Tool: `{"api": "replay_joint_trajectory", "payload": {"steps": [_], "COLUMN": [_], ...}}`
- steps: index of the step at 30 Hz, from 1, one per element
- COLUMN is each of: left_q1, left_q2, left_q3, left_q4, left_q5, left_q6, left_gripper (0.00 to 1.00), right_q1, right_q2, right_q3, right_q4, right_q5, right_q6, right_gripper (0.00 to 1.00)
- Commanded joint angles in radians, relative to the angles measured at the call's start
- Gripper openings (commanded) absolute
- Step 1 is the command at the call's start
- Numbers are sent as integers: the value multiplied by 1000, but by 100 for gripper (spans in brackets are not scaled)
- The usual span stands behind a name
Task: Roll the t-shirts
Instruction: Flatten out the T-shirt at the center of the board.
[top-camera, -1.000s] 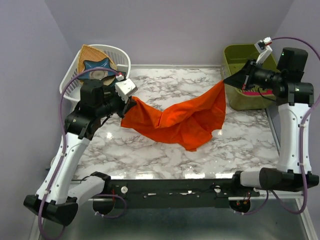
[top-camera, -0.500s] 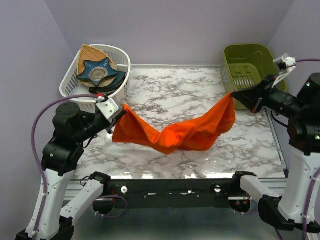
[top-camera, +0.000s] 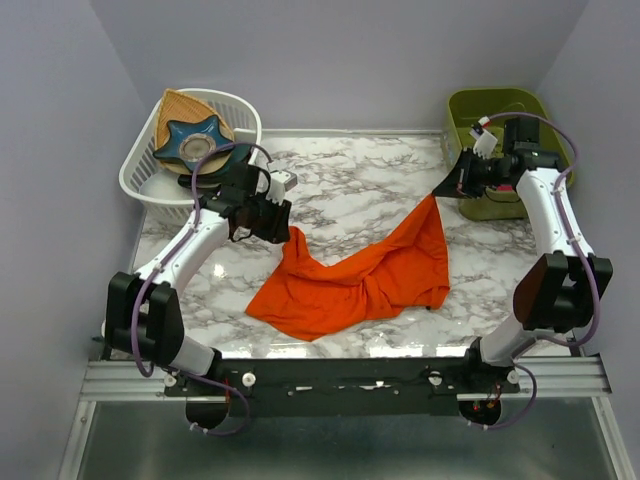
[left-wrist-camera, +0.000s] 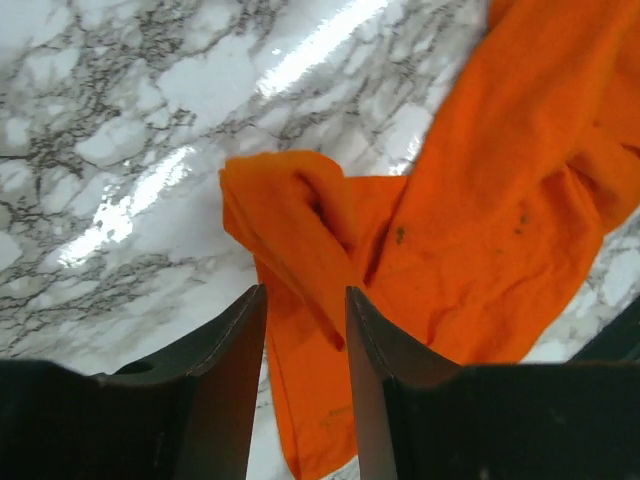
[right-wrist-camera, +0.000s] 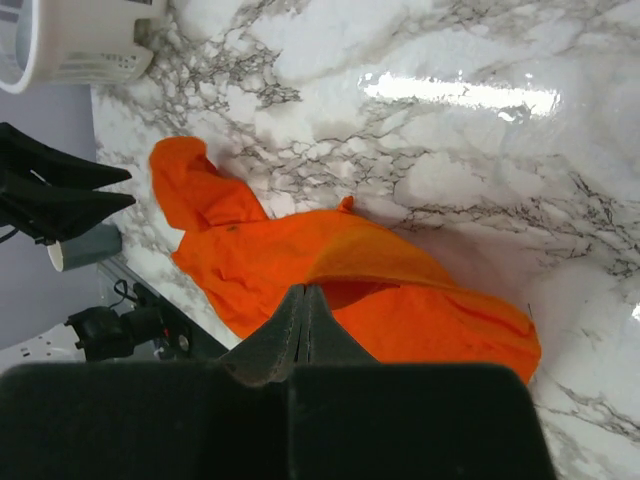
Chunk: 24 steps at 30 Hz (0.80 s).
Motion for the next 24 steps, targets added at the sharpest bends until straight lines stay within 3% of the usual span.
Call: {"api": "replay_joint_trajectory", "payload": {"steps": [1, 9, 16, 20, 24], "left_q1": [14, 53, 192, 249, 247], "left_q2": [57, 20, 72, 114, 168], "left_q3": [74, -168, -247, -255, -287], "left_q4": [79, 99, 142, 242, 325], "left_q5": [-141, -81, -45, 53, 213], "left_q6": [-154, -357, -455, -470, -460], "left_gripper": [50, 50, 56, 57, 49], "right_q1": [-7, -7, -7, -7, -7], "right_q2": [52, 41, 26, 27, 29], "right_q3": [90, -18, -75, -68, -65], "right_q4": [29, 48, 61, 63, 58], "right_q5": [23, 6, 2, 6, 15], "right_q6": [9, 19, 23, 25, 20], "right_gripper": [1, 1, 1, 1, 1]}}
